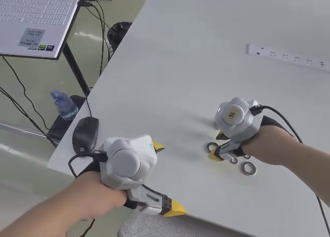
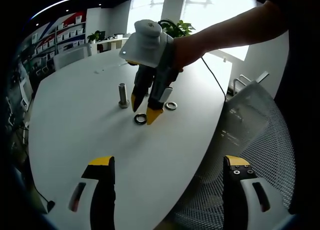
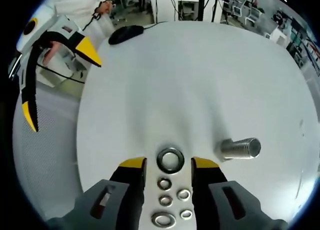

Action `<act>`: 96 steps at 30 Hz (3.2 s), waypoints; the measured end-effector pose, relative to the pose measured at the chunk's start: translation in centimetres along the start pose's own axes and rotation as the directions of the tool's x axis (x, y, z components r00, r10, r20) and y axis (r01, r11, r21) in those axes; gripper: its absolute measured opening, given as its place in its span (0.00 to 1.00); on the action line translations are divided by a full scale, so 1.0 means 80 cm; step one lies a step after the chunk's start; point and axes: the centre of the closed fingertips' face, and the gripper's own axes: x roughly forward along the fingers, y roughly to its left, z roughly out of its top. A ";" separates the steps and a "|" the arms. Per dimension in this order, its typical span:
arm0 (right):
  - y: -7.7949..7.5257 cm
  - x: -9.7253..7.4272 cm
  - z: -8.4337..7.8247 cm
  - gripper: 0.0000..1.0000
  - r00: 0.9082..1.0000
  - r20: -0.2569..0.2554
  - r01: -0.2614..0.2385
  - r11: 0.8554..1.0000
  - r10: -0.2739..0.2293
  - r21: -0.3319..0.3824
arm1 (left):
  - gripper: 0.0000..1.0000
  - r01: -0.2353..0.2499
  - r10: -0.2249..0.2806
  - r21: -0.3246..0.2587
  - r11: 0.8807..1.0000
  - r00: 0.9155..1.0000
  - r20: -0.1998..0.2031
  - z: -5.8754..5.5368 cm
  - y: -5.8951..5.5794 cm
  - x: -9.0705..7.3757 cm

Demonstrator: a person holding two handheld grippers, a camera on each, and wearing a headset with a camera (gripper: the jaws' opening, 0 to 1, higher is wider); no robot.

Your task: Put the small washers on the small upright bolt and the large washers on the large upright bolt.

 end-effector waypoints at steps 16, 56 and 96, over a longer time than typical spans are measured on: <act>-0.005 0.005 -0.005 0.31 0.997 -0.064 0.035 0.997 -0.040 -0.070 | 0.87 0.009 -0.009 -0.004 1.000 1.000 -0.003 -0.003 -0.002 0.001; -0.007 0.004 -0.007 0.20 0.989 -0.144 0.012 0.998 -0.020 -0.056 | 0.83 0.011 -0.011 -0.008 1.000 1.000 0.011 -0.001 -0.010 -0.001; -0.019 -0.063 -0.029 0.21 0.988 -0.152 0.033 0.999 -0.030 0.022 | 0.83 -0.014 0.014 -0.004 1.000 1.000 0.027 0.011 -0.001 -0.002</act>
